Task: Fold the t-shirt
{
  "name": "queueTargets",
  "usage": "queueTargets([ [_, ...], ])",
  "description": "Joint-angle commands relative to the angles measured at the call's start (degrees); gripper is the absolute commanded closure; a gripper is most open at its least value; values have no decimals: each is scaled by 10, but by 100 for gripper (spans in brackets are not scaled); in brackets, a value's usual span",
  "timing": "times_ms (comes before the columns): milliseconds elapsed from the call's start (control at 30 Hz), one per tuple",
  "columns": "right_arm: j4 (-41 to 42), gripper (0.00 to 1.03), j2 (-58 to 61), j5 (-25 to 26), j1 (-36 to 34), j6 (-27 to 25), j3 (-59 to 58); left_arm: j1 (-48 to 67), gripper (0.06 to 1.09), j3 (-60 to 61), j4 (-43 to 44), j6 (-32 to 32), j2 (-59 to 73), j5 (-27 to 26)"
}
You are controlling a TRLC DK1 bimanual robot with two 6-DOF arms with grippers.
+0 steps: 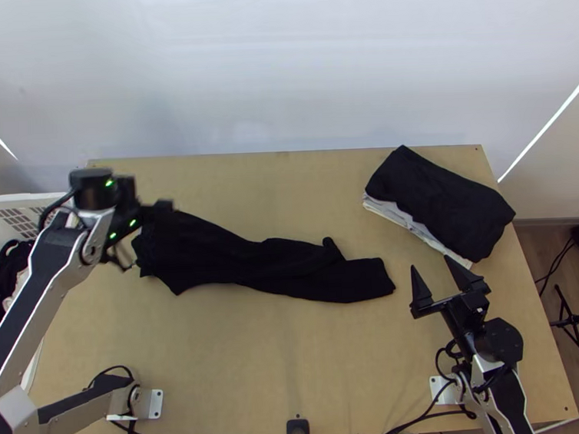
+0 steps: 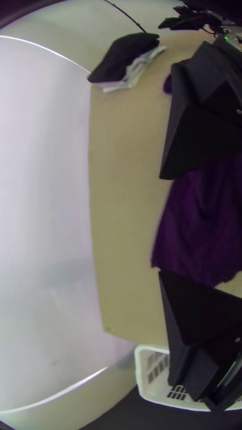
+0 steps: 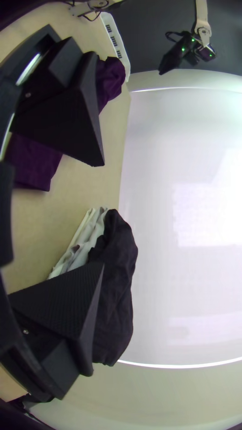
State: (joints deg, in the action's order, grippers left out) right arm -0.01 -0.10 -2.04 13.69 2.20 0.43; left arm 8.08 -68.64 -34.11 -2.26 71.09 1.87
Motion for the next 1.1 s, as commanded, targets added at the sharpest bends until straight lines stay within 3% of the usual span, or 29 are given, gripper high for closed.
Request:
queueTargets([
  [0, 0, 4, 0, 0, 1, 0, 0, -141, 10, 139, -53, 73, -24, -30],
  [167, 0, 4, 0, 0, 0, 0, 0, -164, 10, 206, -13, 85, -18, -30],
  [433, 0, 4, 0, 0, 1, 0, 0, -162, 10, 282, 176, 87, 34, -30],
  [667, 0, 4, 0, 0, 1, 0, 0, -155, 14, 262, 240, 71, 110, -42],
  [700, 0, 4, 0, 0, 0, 0, 0, -152, 25, 260, 242, 68, 112, -43],
  [733, 0, 4, 0, 0, 0, 0, 0, -146, 44, 260, 251, 67, 110, -43],
  [800, 0, 4, 0, 0, 0, 0, 0, -144, 99, 250, 264, 57, 100, -44],
  [867, 0, 4, 0, 0, 0, 0, 0, -144, 105, 217, 236, 54, 91, -43],
  [1067, 0, 4, 0, 0, 1, 0, 0, -219, 105, 55, 208, 31, 118, -42],
])
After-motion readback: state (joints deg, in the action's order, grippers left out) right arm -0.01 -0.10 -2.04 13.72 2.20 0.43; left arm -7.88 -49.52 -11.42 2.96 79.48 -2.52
